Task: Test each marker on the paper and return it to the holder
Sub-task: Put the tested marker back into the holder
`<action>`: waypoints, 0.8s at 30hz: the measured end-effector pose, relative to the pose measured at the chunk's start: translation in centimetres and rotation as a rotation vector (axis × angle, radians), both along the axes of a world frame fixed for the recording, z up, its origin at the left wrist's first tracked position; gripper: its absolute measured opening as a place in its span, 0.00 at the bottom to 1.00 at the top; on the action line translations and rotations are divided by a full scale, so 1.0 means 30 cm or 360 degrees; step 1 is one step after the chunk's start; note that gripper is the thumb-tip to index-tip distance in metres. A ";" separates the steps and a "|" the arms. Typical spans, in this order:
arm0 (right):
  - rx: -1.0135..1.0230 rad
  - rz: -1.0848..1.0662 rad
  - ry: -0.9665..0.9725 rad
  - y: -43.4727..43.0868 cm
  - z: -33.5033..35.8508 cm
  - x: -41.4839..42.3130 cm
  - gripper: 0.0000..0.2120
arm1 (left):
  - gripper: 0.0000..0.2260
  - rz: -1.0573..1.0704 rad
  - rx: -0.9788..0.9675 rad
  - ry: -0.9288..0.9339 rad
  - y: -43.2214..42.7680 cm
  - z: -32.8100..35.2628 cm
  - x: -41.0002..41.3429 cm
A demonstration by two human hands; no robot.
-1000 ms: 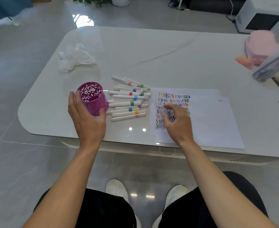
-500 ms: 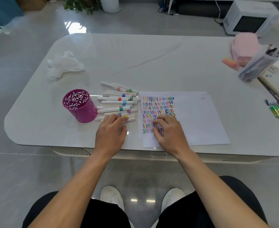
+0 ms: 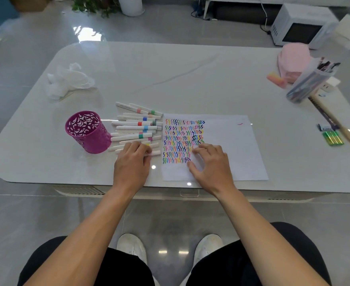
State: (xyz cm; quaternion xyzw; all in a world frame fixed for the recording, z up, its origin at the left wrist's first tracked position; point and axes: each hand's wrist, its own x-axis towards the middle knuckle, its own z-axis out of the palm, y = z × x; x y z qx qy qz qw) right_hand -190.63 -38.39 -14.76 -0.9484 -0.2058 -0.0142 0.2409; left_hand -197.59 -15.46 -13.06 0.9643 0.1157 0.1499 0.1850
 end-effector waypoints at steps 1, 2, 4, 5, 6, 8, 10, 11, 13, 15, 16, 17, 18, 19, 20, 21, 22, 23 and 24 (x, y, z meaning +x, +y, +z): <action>0.0008 0.0002 0.0015 0.002 0.000 -0.002 0.19 | 0.04 -0.0001 -0.0006 0.0005 -0.001 0.001 0.001; 0.0010 0.0005 0.0027 0.003 0.001 -0.003 0.20 | 0.04 -0.0008 -0.0012 0.0006 -0.004 0.002 0.001; 0.0001 0.0023 0.0042 0.003 0.007 -0.003 0.21 | 0.06 -0.0045 0.0001 0.0002 -0.008 0.007 -0.001; -0.0003 0.0032 0.0045 0.003 0.011 -0.004 0.21 | 0.09 -0.0066 0.0017 0.0004 -0.007 0.009 -0.001; -0.0001 0.0038 0.0050 0.003 0.015 -0.005 0.22 | 0.11 -0.0081 0.0033 0.0006 -0.005 0.011 0.000; 0.0024 0.0041 0.0049 0.001 0.025 -0.010 0.23 | 0.13 -0.0082 0.0031 -0.0005 0.001 0.014 0.001; 0.0058 0.0049 0.0016 0.003 0.039 -0.017 0.23 | 0.14 -0.0062 -0.0028 -0.0069 0.000 0.025 0.002; 0.0079 0.0059 -0.0008 0.004 0.048 -0.020 0.22 | 0.14 -0.0068 -0.0083 -0.0124 -0.005 0.038 0.003; 0.0132 0.0093 -0.0048 0.009 0.072 -0.031 0.22 | 0.11 -0.0117 -0.0267 -0.0246 -0.024 0.078 0.002; 0.0161 0.0150 -0.0065 0.015 0.099 -0.043 0.21 | 0.08 -0.0178 -0.0490 -0.0366 -0.055 0.124 -0.004; 0.0170 0.0178 -0.0068 0.018 0.112 -0.047 0.20 | 0.07 -0.0198 -0.0597 -0.0396 -0.071 0.143 -0.007; 0.0182 0.0208 -0.0069 0.022 0.126 -0.052 0.20 | 0.08 -0.0209 -0.0695 -0.0398 -0.088 0.160 -0.010; 0.0202 0.0233 -0.0071 0.025 0.140 -0.056 0.20 | 0.08 -0.0215 -0.0796 -0.0379 -0.104 0.171 -0.010; 0.0224 0.0253 -0.0077 0.028 0.156 -0.060 0.21 | 0.08 -0.0218 -0.0906 -0.0345 -0.116 0.176 -0.007; 0.0238 0.0267 -0.0085 0.031 0.172 -0.064 0.21 | 0.07 -0.0219 -0.1041 -0.0298 -0.126 0.179 -0.003; 0.0239 0.0273 -0.0094 0.033 0.190 -0.068 0.21 | 0.05 -0.0227 -0.1190 -0.0245 -0.135 0.184 0.000; 0.0232 0.0274 -0.0100 0.035 0.206 -0.071 0.21 | 0.05 -0.0246 -0.1344 -0.0205 -0.144 0.190 0.002; 0.0228 0.0271 -0.0103 0.036 0.219 -0.074 0.21 | 0.04 -0.0264 -0.1483 -0.0176 -0.153 0.196 0.003; 0.0236 0.0262 -0.0103 0.035 0.229 -0.075 0.21 | 0.05 -0.0280 -0.1601 -0.0151 -0.161 0.203 0.004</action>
